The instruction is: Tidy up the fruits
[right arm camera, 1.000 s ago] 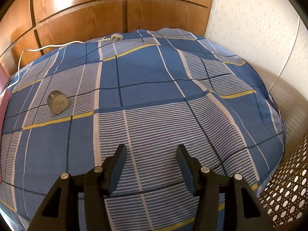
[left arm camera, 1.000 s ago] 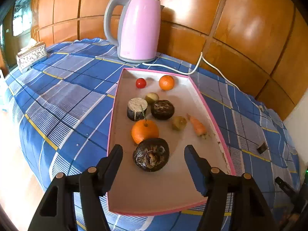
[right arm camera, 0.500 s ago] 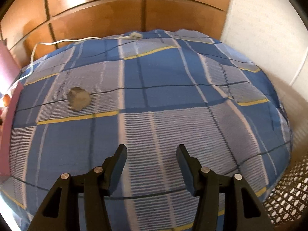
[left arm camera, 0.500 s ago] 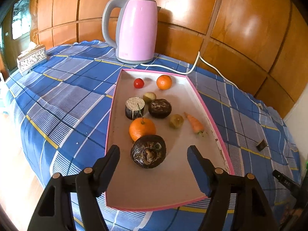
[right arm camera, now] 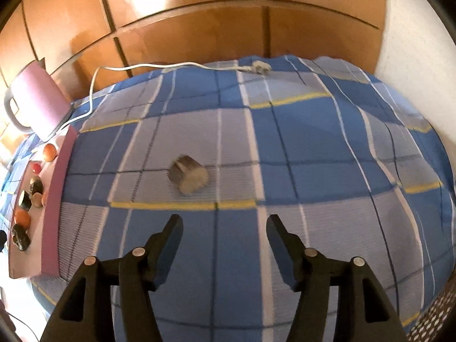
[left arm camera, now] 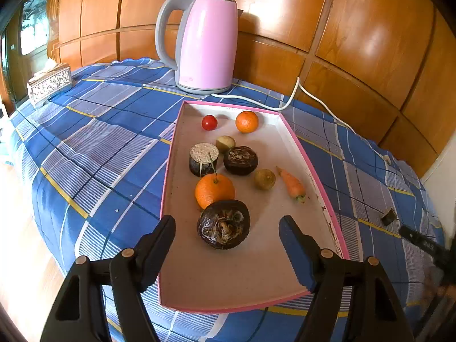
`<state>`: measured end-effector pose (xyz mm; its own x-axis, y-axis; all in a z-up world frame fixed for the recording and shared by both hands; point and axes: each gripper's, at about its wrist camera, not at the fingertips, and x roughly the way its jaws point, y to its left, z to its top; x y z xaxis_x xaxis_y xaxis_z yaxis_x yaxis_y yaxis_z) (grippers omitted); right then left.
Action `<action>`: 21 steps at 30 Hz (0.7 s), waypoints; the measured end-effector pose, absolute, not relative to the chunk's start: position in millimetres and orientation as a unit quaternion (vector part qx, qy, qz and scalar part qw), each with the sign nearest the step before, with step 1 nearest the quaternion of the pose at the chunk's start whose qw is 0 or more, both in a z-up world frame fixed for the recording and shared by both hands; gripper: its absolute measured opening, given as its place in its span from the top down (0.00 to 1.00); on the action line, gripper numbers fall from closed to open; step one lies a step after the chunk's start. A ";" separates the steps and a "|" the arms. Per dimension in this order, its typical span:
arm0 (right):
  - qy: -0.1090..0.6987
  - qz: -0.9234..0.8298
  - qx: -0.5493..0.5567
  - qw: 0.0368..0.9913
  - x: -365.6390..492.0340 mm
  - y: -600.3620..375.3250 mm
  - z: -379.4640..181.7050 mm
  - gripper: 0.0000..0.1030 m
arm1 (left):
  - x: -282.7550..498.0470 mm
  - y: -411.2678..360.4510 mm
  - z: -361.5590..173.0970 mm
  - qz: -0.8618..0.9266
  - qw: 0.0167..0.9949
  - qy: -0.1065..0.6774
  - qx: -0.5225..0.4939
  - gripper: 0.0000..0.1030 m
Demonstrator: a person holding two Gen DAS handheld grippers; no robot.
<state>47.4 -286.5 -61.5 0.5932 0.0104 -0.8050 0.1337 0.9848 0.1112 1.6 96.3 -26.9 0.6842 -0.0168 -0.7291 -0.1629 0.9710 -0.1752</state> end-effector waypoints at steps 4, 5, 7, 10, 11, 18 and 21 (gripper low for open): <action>0.449 -0.021 0.057 0.891 69.4 -270.3 -60.5 0.40 | -0.5 98.1 -25.2 0.044 0.911 0.394 -0.112 0.24; 0.449 -0.019 0.051 0.892 73.9 -267.4 -60.9 0.40 | -1.0 98.9 -25.0 0.044 0.911 0.394 -0.112 0.24; 0.453 -0.016 0.039 0.891 85.2 -260.9 -62.9 0.40 | -2.1 101.3 -24.4 0.047 0.911 0.393 -0.114 0.24; 0.467 -0.020 0.008 0.884 100.9 -252.2 -70.8 0.40 | -3.3 104.9 -23.5 0.054 0.911 0.392 -0.114 0.24; 0.475 -0.023 -0.006 0.880 105.2 -249.8 -75.0 0.49 | -3.4 106.3 -23.2 0.056 0.911 0.391 -0.115 0.24; 0.473 0.002 -0.026 0.881 105.3 -240.1 -73.7 0.60 | -3.6 115.8 -21.6 0.068 0.912 0.386 -0.122 0.23; 0.464 0.031 -0.026 0.885 102.9 -226.5 -62.2 0.60 | -5.0 117.0 -20.8 0.069 0.912 0.384 -0.123 0.22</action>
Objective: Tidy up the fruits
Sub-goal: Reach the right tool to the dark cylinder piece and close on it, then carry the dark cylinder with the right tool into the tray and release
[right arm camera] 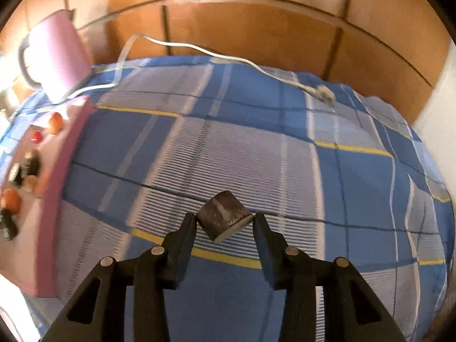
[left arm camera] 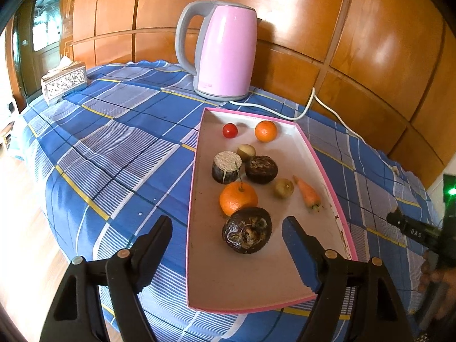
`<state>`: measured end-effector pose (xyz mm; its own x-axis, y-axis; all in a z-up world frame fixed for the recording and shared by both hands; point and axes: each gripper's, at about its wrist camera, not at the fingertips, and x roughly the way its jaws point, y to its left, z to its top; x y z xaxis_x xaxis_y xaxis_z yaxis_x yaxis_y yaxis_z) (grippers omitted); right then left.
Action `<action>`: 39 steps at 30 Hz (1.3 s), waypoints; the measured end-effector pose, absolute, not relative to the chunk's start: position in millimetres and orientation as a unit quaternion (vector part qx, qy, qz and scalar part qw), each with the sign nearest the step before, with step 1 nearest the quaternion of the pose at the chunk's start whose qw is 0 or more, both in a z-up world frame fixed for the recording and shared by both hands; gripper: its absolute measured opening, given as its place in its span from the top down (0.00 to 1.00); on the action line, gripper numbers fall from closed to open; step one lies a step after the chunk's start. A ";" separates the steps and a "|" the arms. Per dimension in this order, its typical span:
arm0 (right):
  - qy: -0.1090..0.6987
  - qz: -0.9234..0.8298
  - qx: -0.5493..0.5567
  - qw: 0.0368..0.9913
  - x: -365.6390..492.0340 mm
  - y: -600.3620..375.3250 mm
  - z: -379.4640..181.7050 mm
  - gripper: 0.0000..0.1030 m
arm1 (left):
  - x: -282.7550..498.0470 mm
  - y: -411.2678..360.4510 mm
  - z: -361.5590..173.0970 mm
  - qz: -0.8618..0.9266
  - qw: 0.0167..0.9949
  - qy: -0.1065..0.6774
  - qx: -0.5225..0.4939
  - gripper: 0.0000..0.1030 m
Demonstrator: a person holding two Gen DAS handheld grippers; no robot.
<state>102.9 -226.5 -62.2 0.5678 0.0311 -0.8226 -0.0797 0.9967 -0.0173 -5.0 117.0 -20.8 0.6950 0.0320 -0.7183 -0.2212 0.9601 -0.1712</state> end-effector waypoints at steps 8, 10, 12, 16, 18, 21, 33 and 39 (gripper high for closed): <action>0.440 0.154 -0.033 0.884 101.2 -158.1 -30.4 0.60 | -9.5 122.5 -17.1 0.074 0.915 0.375 -0.125 0.22; 0.438 0.184 -0.031 0.880 101.8 -139.4 -25.6 0.60 | -10.2 124.9 -17.1 0.076 0.915 0.375 -0.127 0.21; 0.435 0.210 -0.032 0.875 103.2 -119.8 -20.8 0.60 | -11.0 127.3 -17.7 0.079 0.914 0.375 -0.130 0.20; 0.432 0.244 -0.037 0.868 112.8 -83.6 -16.0 0.60 | -12.9 132.2 -19.6 0.084 0.913 0.376 -0.135 0.20; 0.433 0.248 -0.038 0.866 118.5 -71.9 -15.6 0.60 | -14.1 135.0 -20.4 0.087 0.912 0.375 -0.138 0.20; 0.442 0.242 -0.031 0.863 130.3 -55.9 -19.2 0.60 | -14.1 137.2 -21.5 0.090 0.912 0.376 -0.141 0.20; 0.467 0.232 -0.044 0.852 149.7 -27.1 -41.6 0.52 | -12.7 134.8 -23.5 0.089 0.911 0.381 -0.133 0.20; 0.460 0.219 -0.044 0.860 135.9 -38.6 -38.6 0.52 | -14.2 127.8 -19.2 0.084 0.915 0.376 -0.124 0.20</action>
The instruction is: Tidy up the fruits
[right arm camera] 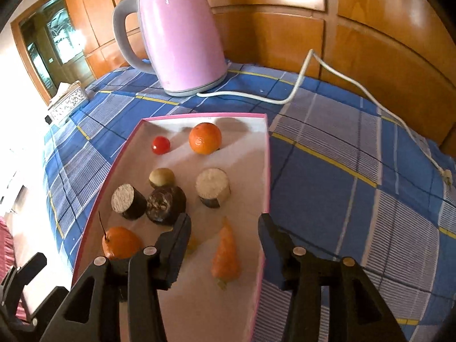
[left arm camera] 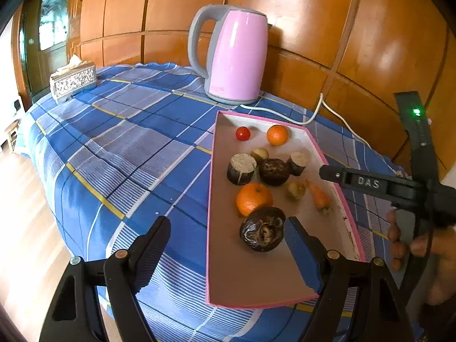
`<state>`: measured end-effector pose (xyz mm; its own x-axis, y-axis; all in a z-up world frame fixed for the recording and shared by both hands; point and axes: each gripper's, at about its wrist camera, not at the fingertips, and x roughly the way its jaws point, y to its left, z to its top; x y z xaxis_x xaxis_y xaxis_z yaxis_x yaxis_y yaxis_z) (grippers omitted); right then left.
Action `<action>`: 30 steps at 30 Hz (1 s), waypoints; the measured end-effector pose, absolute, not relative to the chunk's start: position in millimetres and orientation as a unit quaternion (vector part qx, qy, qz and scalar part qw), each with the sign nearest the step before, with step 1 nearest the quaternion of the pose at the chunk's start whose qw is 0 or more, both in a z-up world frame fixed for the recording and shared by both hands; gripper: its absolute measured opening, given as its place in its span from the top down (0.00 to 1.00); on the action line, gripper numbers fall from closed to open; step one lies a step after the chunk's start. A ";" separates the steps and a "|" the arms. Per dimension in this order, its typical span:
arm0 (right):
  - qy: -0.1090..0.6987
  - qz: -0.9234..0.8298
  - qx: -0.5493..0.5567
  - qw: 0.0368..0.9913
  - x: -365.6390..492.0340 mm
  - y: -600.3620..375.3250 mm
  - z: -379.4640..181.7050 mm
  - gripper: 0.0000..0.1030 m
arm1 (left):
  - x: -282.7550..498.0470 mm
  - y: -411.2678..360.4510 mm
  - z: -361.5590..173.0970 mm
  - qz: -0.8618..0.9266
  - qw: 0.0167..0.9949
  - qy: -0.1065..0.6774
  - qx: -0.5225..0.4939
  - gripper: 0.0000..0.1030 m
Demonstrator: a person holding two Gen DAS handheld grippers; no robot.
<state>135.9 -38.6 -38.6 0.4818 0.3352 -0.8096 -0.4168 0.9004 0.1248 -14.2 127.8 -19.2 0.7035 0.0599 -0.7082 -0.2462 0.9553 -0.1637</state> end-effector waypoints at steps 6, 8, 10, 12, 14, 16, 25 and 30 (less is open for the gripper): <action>0.432 0.201 -0.041 0.878 110.7 -56.6 -25.5 0.51 | -16.2 116.9 -14.1 0.080 0.918 0.373 -0.107 0.15; 0.423 0.193 -0.043 0.884 101.3 -61.8 -22.1 0.49 | -17.2 112.5 -12.0 0.078 0.920 0.371 -0.100 0.13; 0.415 0.184 -0.047 0.890 91.8 -67.4 -19.2 0.49 | -18.9 108.8 -9.8 0.079 0.922 0.368 -0.093 0.10; 0.408 0.174 -0.047 0.895 82.3 -74.0 -17.4 0.49 | -20.4 105.1 -7.5 0.078 0.924 0.363 -0.089 0.08; 0.403 0.163 -0.045 0.899 71.6 -83.6 -17.1 0.48 | -21.7 100.5 -5.7 0.078 0.926 0.361 -0.084 0.04; 0.400 0.148 -0.041 0.904 61.8 -93.9 -18.0 0.47 | -22.7 94.3 -4.1 0.077 0.927 0.359 -0.078 0.02; 0.393 0.075 -0.021 0.916 16.9 -138.9 -29.5 0.44 | -29.8 61.4 6.0 0.054 0.938 0.342 -0.034 0.00; 0.393 0.061 -0.013 0.917 11.1 -149.9 -29.5 0.44 | -33.5 52.9 11.7 0.054 0.942 0.331 -0.023 0.00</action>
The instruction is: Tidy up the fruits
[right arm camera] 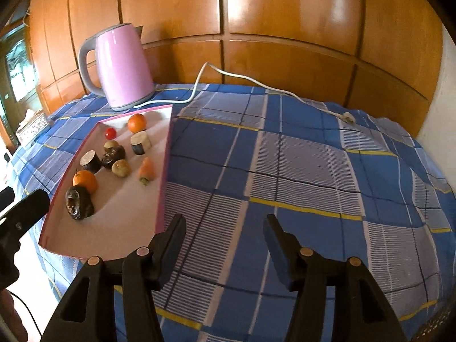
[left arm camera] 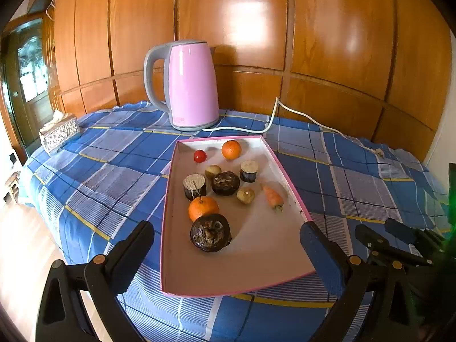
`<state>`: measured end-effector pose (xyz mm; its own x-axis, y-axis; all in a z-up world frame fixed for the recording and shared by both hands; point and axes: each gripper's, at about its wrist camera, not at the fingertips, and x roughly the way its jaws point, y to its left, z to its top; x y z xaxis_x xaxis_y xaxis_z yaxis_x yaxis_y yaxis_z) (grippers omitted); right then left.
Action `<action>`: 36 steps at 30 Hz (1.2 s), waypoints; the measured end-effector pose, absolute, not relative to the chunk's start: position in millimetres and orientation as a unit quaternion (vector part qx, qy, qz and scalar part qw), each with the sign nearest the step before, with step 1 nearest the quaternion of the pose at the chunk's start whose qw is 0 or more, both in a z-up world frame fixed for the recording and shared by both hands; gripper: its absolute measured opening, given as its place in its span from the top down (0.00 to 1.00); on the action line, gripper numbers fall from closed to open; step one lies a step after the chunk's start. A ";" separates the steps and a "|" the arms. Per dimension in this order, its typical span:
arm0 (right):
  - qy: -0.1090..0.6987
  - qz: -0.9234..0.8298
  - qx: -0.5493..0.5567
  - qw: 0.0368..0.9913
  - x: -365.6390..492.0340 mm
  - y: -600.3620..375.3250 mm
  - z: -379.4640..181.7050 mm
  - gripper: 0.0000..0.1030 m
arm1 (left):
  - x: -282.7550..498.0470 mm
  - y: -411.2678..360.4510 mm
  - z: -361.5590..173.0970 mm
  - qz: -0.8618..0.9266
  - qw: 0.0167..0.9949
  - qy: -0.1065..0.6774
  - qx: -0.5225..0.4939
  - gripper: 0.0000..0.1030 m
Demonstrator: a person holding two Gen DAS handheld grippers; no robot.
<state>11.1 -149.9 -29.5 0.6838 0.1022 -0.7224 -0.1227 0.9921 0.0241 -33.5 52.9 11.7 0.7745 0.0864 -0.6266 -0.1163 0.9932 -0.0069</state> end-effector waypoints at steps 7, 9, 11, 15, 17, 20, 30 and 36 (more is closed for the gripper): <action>0.381 0.060 -0.013 0.923 5.1 -149.5 -23.9 0.44 | -35.1 50.6 13.9 0.062 0.943 0.327 -0.020 0.00; 0.380 0.060 -0.014 0.923 4.9 -148.5 -23.3 0.44 | -35.0 49.7 13.1 0.069 0.942 0.329 -0.015 0.00; 0.378 0.060 -0.015 0.924 4.0 -147.1 -22.8 0.44 | -34.9 50.3 12.7 0.071 0.941 0.329 -0.016 0.00; 0.378 0.062 -0.017 0.924 4.0 -144.8 -22.8 0.44 | -35.8 51.9 13.1 0.079 0.942 0.327 -0.017 0.00; 0.378 0.062 -0.018 0.923 3.8 -143.9 -22.7 0.44 | -35.9 53.2 13.1 0.082 0.942 0.326 -0.018 0.00; 0.378 0.062 -0.020 0.923 3.9 -142.5 -22.5 0.44 | -35.7 54.5 12.9 0.084 0.942 0.325 -0.020 0.00; 0.378 0.064 -0.025 0.923 4.5 -139.2 -23.3 0.44 | -35.5 60.2 12.9 0.089 0.941 0.326 -0.026 0.00; 0.380 0.066 -0.028 0.922 4.8 -137.0 -24.6 0.44 | -35.7 62.4 12.3 0.088 0.940 0.328 -0.029 0.00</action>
<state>4.8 -137.0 -24.6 0.7026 0.1008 -0.7044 -0.1439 0.9896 -0.0019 -35.7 62.4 12.3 0.7692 0.1459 -0.6221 -0.1838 0.9829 0.0033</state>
